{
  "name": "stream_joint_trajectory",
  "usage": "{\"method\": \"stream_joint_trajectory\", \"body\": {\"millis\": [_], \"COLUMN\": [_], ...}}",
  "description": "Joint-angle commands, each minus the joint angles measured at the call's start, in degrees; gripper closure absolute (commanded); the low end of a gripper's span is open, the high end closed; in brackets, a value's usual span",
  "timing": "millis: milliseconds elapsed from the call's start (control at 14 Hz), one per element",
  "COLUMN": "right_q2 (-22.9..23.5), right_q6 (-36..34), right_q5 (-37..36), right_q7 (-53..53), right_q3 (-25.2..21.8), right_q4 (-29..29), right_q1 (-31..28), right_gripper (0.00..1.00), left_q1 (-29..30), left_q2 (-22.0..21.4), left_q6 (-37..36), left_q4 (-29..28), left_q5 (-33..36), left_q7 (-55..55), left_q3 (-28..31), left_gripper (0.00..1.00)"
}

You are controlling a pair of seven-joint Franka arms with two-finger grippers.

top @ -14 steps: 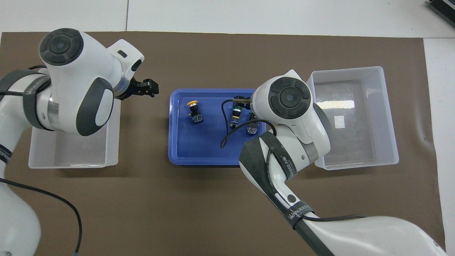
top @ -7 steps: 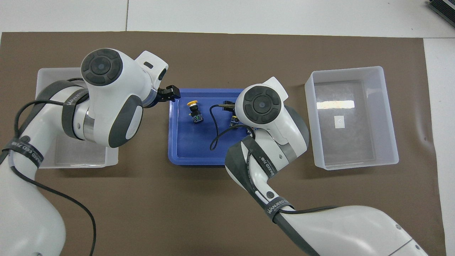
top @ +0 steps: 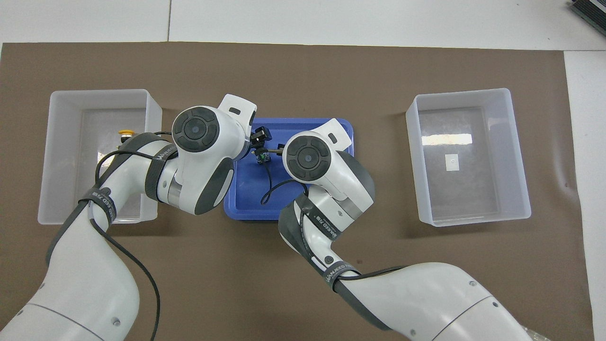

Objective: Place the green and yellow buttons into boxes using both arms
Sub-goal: 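Reach the right gripper to a green button while the left gripper reaches yellow, then grasp the green button with the right gripper while the left gripper grasps yellow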

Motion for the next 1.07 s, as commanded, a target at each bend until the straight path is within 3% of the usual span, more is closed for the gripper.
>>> {"method": "stream_joint_trajectory", "body": {"millis": [0, 72, 143, 287, 573, 1003], "right_q2": [-0.17, -0.26, -0.26, -0.78, -7.97, -17.47], "right_q6": [1.14, 1.14, 0.79, 0.53, -0.78, -14.22], "right_q5": [-1.53, -1.62, -2.4, -4.51, -3.64, 0.14], "right_q7": [1.8, 1.8, 1.71, 1.71, -0.48, -17.95], "right_q3": [-0.06, -0.06, -0.15, -0.15, 0.02, 0.02], "right_q4": [-1.6, -1.6, -1.6, -1.34, -1.6, -4.67], "right_q1": [0.58, 0.58, 0.58, 0.76, -3.62, -12.14], "right_gripper": [0.76, 0.94, 1.0, 1.0, 1.0, 1.0], "left_q1": [-1.87, -2.05, -2.32, -2.32, -2.41, -2.76], "left_q2": [0.07, 0.07, 0.16, 1.38, 1.91, 1.83], "left_q6": [2.88, 4.55, 6.39, 10.0, 10.89, 10.8], "left_q4": [-1.49, -2.54, -3.6, -4.48, -4.48, -4.48], "left_q5": [-0.8, -0.8, -0.8, -0.8, -0.8, -0.8], "left_q7": [-1.66, -1.84, -2.02, -2.02, -1.93, -1.84], "left_q3": [0.92, 0.92, 0.92, 0.92, 0.92, 0.92], "left_gripper": [0.1, 0.12, 0.16, 0.18, 0.25, 0.87]}}
